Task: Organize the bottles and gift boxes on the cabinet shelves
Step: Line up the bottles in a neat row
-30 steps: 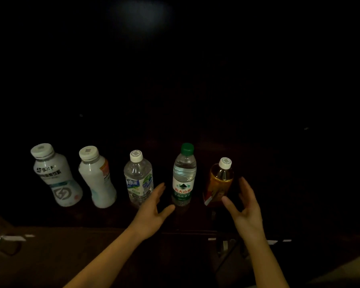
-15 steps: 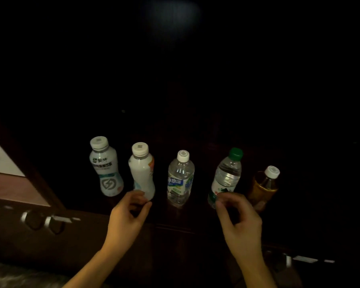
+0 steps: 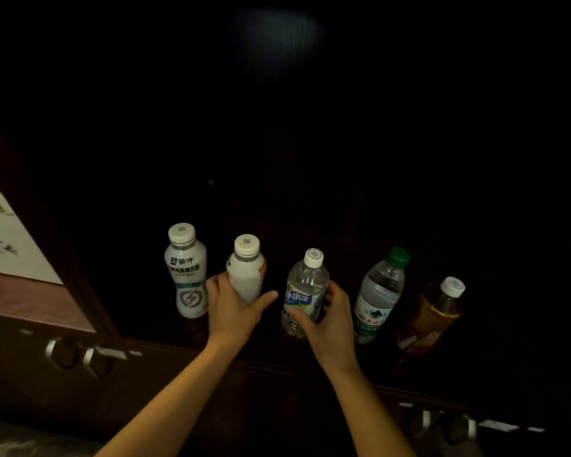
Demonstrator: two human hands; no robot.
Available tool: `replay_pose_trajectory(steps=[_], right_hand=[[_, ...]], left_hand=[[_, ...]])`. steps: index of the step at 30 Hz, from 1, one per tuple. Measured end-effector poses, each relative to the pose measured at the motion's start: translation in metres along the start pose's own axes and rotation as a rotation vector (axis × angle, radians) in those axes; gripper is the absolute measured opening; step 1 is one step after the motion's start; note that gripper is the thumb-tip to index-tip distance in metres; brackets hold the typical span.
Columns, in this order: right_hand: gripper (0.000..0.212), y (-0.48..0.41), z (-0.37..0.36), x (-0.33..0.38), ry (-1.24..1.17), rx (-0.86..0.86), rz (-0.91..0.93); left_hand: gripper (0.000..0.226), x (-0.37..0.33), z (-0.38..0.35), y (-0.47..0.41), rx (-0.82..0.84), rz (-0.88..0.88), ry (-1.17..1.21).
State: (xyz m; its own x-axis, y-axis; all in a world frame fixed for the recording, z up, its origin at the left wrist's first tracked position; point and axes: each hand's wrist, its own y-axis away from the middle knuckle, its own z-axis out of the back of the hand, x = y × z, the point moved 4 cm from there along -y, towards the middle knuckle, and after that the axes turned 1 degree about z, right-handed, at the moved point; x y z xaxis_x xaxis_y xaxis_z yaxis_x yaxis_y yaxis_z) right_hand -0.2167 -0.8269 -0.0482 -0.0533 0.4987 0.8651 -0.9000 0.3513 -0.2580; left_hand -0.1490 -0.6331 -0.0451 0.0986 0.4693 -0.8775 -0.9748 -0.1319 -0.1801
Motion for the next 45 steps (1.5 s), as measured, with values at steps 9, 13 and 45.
replay_pose_trajectory(steps=[9, 13, 45], right_hand=[[0.071, -0.010, 0.003, -0.010, -0.068, 0.018, -0.002], [0.070, -0.011, 0.004, -0.012, -0.088, 0.034, -0.013], [0.062, -0.010, 0.000, -0.016, -0.178, 0.067, -0.042]], left_hand=[[0.078, 0.014, 0.012, -0.012, 0.160, -0.009, 0.284], [0.069, 0.018, 0.018, -0.016, 0.304, 0.009, 0.350], [0.053, 0.027, 0.009, -0.024, 0.379, 0.037, 0.384]])
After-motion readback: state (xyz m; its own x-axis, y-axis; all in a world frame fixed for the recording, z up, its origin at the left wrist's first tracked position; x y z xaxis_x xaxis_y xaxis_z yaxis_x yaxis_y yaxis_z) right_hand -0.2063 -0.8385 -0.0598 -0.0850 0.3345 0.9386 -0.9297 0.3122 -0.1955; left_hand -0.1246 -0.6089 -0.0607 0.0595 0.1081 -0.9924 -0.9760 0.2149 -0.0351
